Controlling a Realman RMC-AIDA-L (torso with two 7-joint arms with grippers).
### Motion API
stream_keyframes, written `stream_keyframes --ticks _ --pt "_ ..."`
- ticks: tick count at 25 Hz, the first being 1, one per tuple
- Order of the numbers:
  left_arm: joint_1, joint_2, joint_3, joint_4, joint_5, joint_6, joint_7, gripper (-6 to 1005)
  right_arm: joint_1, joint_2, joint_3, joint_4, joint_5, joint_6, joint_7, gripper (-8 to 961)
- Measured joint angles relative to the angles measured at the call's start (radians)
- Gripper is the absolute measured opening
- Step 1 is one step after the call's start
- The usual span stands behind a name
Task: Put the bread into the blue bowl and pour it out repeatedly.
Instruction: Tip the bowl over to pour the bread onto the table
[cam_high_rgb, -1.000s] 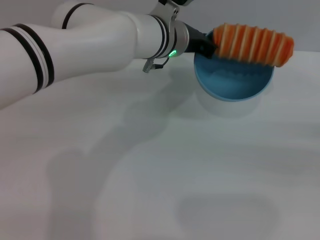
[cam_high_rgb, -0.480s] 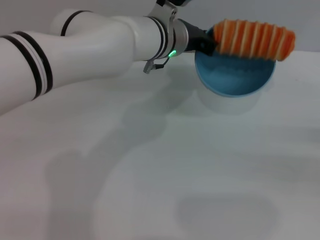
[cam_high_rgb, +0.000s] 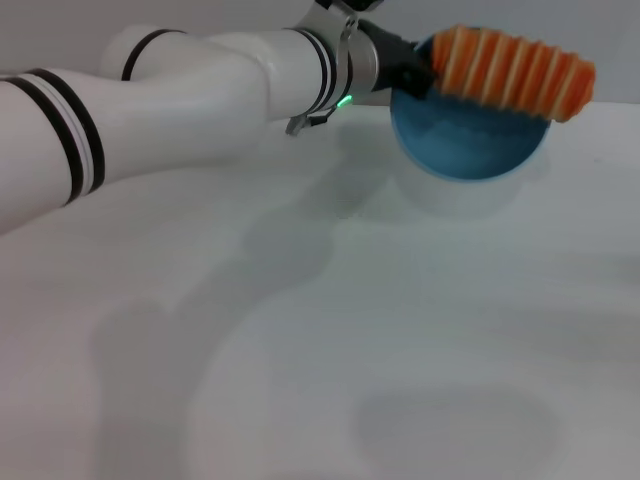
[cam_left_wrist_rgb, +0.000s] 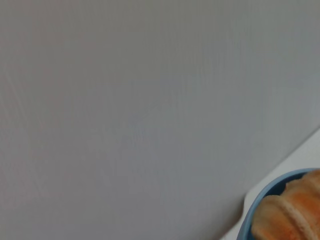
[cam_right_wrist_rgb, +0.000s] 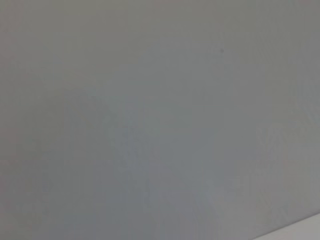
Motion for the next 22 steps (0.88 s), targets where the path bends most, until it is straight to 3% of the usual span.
stream_keyframes --ticks 16,22 --pt "-0.035 -0.002 0.023 -0.021 0.001 -0.1 0.059 -1 -0.006 -0.004 0.0 0.0 0.0 0.028 -0.005 638" --pt "-0.046 -0.003 0.066 -0.011 0.001 -0.16 0.177 0 -0.006 -0.003 0.0 0.0 0.0 0.037 -0.034 638"
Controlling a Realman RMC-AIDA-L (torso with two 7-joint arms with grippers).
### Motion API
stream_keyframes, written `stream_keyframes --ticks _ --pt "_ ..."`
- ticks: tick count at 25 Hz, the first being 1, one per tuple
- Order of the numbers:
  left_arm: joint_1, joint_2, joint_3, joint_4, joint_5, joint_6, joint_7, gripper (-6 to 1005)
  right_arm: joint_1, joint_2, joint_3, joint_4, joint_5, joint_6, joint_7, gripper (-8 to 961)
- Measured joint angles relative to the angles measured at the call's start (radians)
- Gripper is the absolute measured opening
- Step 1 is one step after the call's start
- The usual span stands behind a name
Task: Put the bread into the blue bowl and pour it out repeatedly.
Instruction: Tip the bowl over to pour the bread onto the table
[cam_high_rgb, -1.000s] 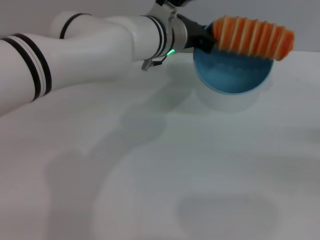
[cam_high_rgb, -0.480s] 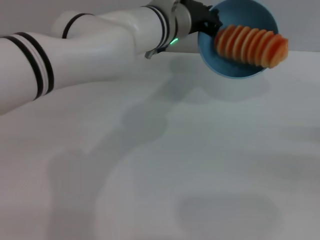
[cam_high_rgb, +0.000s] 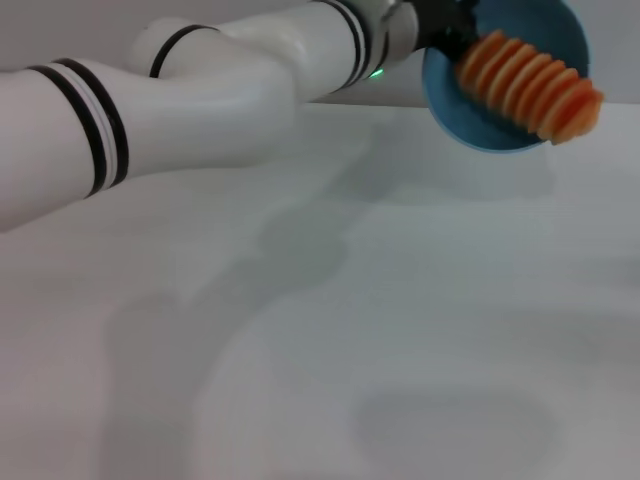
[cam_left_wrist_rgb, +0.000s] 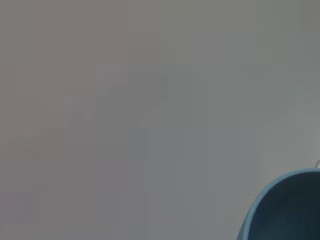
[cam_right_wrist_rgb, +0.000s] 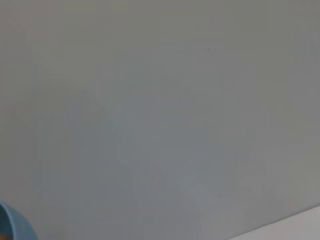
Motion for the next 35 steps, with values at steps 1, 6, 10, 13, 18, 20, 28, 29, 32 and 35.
stream_keyframes --ticks 1,6,10,13,18,20,28,29,32,35 --pt "-0.005 0.0 0.01 0.0 0.0 -0.009 0.034 0 0.0 0.0 0.0 0.0 0.0 0.001 -0.008 639" --pt "-0.012 -0.004 0.084 0.023 0.0 -0.061 0.295 -1 0.003 0.009 0.002 0.007 0.013 0.004 -0.081 639" --pt "-0.01 -0.005 0.127 0.039 0.0 -0.111 0.421 -1 0.007 0.011 0.003 0.033 0.048 0.005 -0.137 639" --pt "-0.005 -0.005 0.147 0.045 0.0 -0.144 0.46 0 0.01 0.012 0.003 0.064 0.07 0.0 -0.236 639" --pt "0.034 -0.005 0.202 0.048 -0.002 -0.268 0.564 0 0.018 0.015 0.009 0.143 0.156 0.002 -0.399 638" --pt "0.056 -0.005 0.225 0.048 -0.004 -0.32 0.616 0 0.019 0.015 0.009 0.158 0.189 0.002 -0.423 638" --pt "0.11 -0.005 0.269 0.056 -0.009 -0.414 0.761 -1 0.032 0.015 0.009 0.161 0.198 0.004 -0.429 638" --pt "0.114 -0.005 0.278 0.056 -0.009 -0.43 0.778 -1 0.035 0.015 0.009 0.161 0.199 0.004 -0.429 638" --pt "0.132 -0.005 0.304 0.056 -0.009 -0.479 0.835 -1 0.04 0.015 0.009 0.164 0.199 0.005 -0.43 637" --pt "0.144 -0.005 0.323 0.057 -0.008 -0.517 0.873 0 0.041 0.015 0.009 0.164 0.2 0.005 -0.43 637"
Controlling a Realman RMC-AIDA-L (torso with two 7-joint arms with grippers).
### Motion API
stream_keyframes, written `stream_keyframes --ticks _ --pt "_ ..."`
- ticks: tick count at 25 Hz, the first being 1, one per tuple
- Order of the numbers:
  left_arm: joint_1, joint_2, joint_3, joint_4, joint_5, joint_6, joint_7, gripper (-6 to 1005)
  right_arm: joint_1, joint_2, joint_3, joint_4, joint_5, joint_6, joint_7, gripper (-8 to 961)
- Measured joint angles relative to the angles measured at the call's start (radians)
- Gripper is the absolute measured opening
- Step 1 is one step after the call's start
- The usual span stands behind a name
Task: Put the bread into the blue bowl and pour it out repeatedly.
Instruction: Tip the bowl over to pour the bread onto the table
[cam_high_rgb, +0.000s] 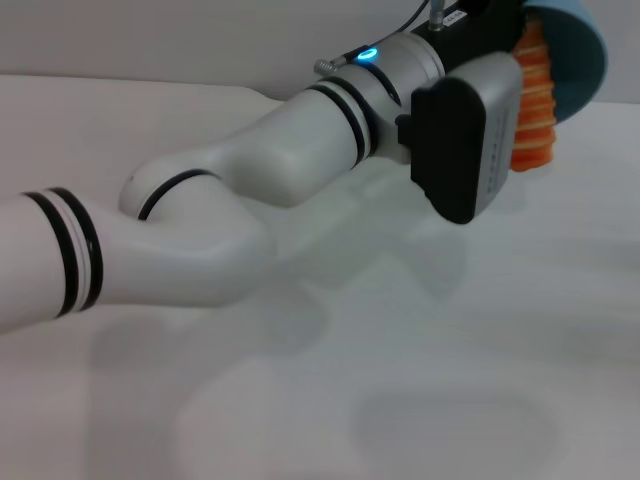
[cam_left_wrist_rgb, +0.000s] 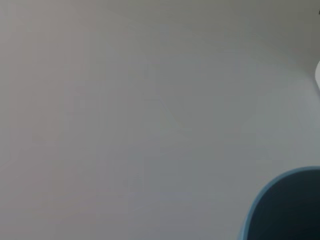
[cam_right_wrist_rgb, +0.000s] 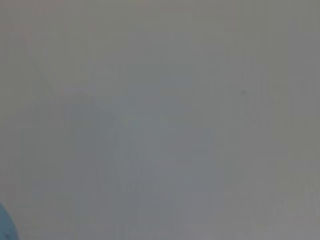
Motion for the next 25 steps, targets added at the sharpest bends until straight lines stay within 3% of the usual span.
stream_keyframes --ticks 10,19,25 --pt "0.028 0.0 0.04 0.009 0.002 -0.067 0.08 -1 0.004 0.0 0.0 0.001 0.009 0.0 0.0 637" --pt "0.044 0.0 0.045 0.016 -0.039 -0.089 -0.005 0 0.001 0.0 0.001 0.003 0.009 0.022 0.018 636" --pt "0.042 0.0 0.025 0.029 -0.218 -0.077 -0.123 0 0.014 -0.004 -0.027 0.006 -0.037 0.093 0.212 636"
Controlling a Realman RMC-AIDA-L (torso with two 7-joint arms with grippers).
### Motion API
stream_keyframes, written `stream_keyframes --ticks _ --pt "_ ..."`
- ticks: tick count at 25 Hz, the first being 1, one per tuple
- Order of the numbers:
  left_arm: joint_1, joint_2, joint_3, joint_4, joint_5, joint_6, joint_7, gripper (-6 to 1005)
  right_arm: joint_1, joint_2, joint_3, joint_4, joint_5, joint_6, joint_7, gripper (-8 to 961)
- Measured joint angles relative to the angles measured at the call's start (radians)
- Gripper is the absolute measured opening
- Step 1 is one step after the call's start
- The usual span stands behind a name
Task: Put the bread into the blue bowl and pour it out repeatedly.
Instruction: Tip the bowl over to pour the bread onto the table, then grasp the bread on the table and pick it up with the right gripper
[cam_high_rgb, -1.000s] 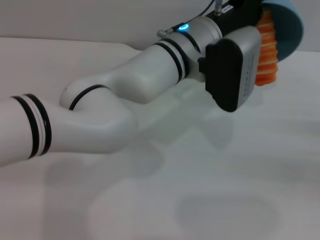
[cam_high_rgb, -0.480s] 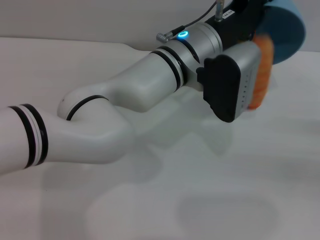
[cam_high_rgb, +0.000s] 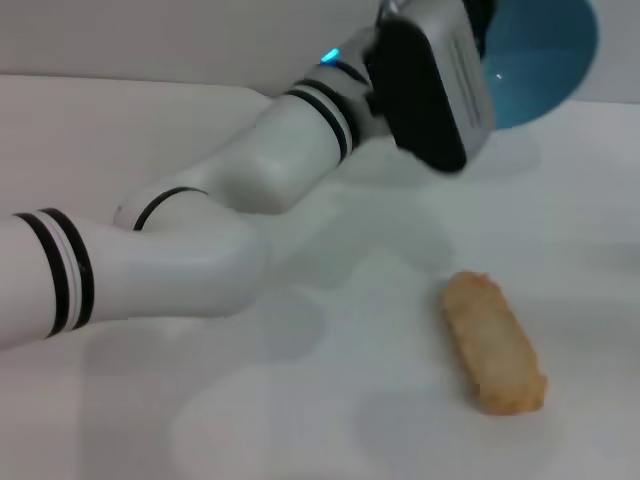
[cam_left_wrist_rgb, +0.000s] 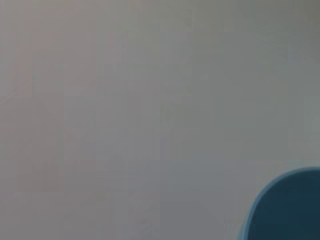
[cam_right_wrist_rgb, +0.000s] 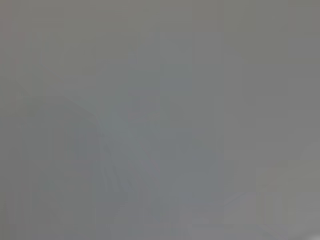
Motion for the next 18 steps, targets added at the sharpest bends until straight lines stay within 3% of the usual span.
stream_keyframes --ticks 4,6,11,18 --pt "-0.006 0.0 -0.004 -0.003 -0.103 0.014 -0.137 0 0.03 0.002 -0.071 0.006 -0.111 0.034 0.126 635" --pt "0.0 0.0 -0.008 -0.013 -0.165 0.014 -0.32 0 0.05 0.001 -0.124 0.007 -0.177 0.035 0.226 635" --pt "0.023 0.004 -0.013 -0.028 -0.19 0.02 -0.531 0 0.118 -0.001 -0.277 0.002 -0.349 0.028 0.494 635" --pt "0.071 0.005 -0.06 -0.04 -0.2 0.101 -0.773 1 0.171 0.004 -0.399 0.012 -0.431 0.024 0.624 634"
